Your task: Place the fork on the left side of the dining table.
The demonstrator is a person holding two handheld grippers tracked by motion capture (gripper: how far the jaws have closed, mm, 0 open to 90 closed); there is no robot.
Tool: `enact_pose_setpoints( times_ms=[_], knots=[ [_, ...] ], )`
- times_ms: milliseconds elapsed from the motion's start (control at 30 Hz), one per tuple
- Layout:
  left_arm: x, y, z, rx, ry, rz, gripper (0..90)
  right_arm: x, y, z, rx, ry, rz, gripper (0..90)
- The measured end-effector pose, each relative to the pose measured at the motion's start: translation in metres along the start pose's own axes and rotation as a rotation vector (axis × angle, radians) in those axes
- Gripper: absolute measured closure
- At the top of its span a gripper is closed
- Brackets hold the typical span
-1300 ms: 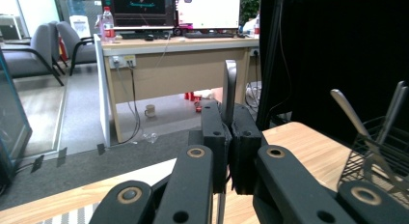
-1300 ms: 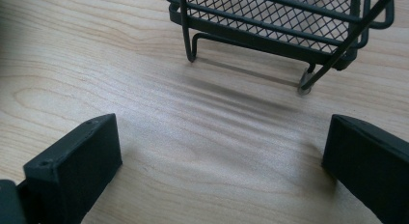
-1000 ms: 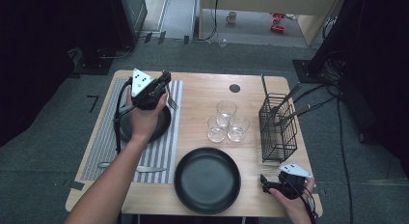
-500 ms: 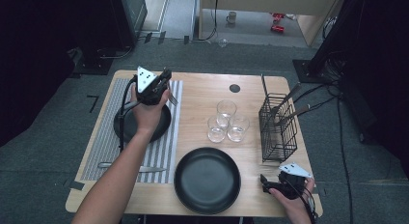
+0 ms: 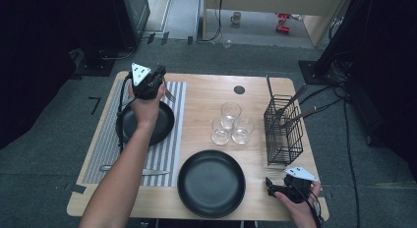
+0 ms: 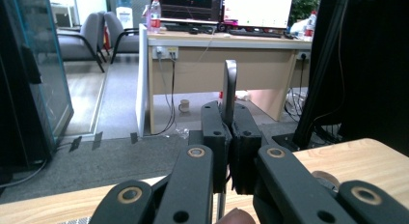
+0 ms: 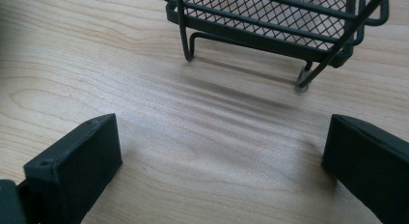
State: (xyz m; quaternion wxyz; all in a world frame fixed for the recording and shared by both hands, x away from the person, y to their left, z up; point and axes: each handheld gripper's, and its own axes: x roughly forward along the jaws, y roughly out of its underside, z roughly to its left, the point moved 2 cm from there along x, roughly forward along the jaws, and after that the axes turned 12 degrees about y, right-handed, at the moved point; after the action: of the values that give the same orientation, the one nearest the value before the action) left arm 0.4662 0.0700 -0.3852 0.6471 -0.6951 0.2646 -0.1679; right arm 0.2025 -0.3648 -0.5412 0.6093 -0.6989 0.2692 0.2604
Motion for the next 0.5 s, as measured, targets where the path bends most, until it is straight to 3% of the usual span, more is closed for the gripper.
enact_pose_setpoints(
  times_ms=[133, 500],
  knots=[
    [0.006, 0.005, 0.006, 0.007, 0.006, 0.012, 88.4, 0.000, 0.000, 0.000, 0.000, 0.000, 0.000, 0.0],
    [0.029, 0.016, 0.024, -0.053, -0.042, 0.004, 88.4, 0.000, 0.000, 0.000, 0.000, 0.000, 0.000, 0.0]
  ],
)
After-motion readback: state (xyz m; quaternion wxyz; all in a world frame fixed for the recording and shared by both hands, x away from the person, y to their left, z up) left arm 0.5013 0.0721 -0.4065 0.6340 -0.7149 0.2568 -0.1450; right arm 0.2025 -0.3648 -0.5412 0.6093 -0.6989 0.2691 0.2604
